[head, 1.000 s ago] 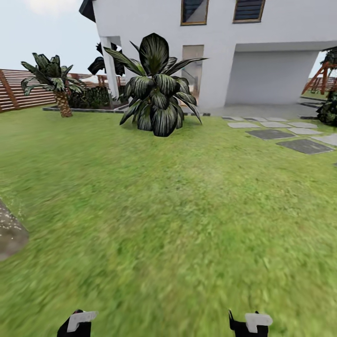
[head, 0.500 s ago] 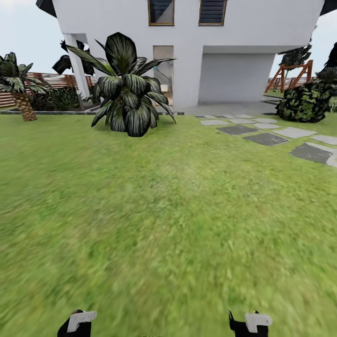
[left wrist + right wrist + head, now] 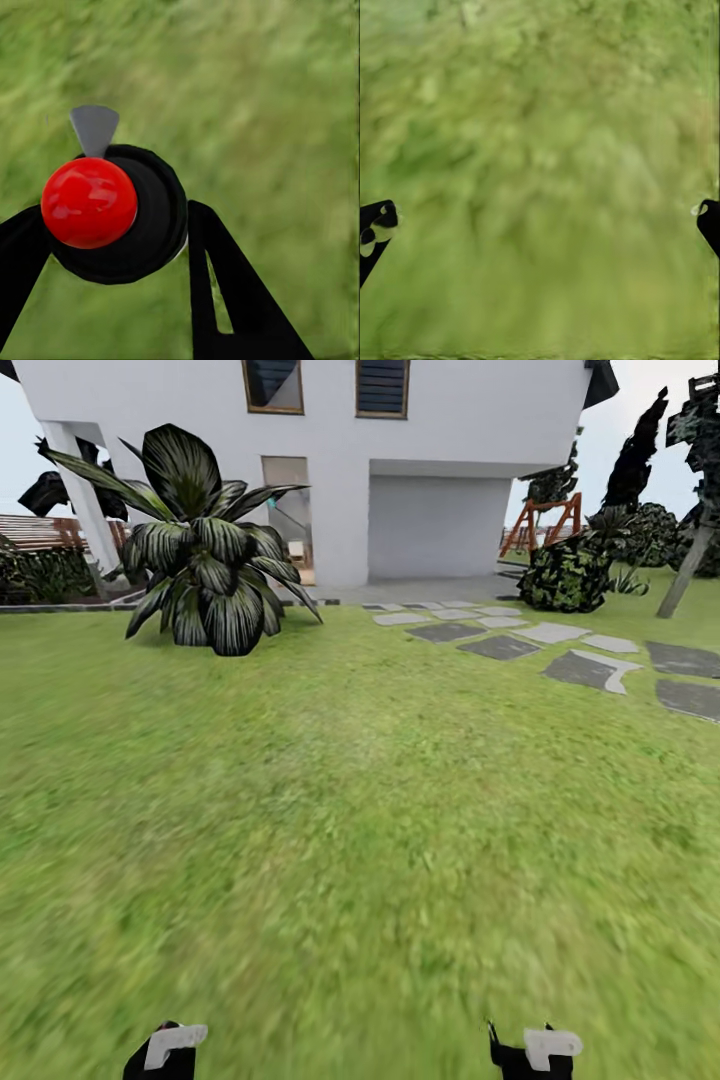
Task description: In the garden, pick up the pesticide atomizer on the floor and spray pesticide onto both trees until each tree trunk is fully covered.
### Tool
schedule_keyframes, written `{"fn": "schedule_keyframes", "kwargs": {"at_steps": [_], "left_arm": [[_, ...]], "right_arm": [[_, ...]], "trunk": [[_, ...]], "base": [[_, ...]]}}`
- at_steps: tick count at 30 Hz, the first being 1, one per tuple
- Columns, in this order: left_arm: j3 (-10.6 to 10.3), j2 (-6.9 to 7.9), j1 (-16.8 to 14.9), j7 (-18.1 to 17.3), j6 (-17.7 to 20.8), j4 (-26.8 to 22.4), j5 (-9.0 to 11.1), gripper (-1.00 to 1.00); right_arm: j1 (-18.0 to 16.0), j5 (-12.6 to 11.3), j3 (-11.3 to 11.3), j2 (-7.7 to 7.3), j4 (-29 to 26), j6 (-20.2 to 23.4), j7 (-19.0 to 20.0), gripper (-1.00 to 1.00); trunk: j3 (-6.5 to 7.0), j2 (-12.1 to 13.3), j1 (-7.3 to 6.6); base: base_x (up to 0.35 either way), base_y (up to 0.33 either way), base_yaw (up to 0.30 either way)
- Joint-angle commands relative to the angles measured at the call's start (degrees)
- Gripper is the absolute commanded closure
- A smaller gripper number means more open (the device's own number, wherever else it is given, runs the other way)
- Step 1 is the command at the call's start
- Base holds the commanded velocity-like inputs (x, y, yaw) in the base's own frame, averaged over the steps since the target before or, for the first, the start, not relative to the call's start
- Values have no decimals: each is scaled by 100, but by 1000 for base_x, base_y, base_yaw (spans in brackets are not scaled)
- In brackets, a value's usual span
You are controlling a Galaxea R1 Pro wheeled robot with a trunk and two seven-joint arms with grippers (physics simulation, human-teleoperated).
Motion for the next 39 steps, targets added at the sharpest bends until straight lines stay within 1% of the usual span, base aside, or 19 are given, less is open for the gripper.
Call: {"fn": "schedule_keyframes", "kwargs": {"at_steps": [1,11,39], "left_arm": [[1,-1,2,0,0,0,-1,100],[1,-1,5,-1,0,0,-1,100],[1,-1,1,0,0,0,-1,100]], "right_arm": [[0,0,0,0,0,-1,0,-100],[0,0,0,0,0,1,0,-100],[0,0,0,0,0,-3,0,-100]], "trunk": [[0,0,0],[0,0,0],[0,0,0]], "base": [[-99,-211,-300],[-84,-212,-300],[-1,-267,-300]]}}
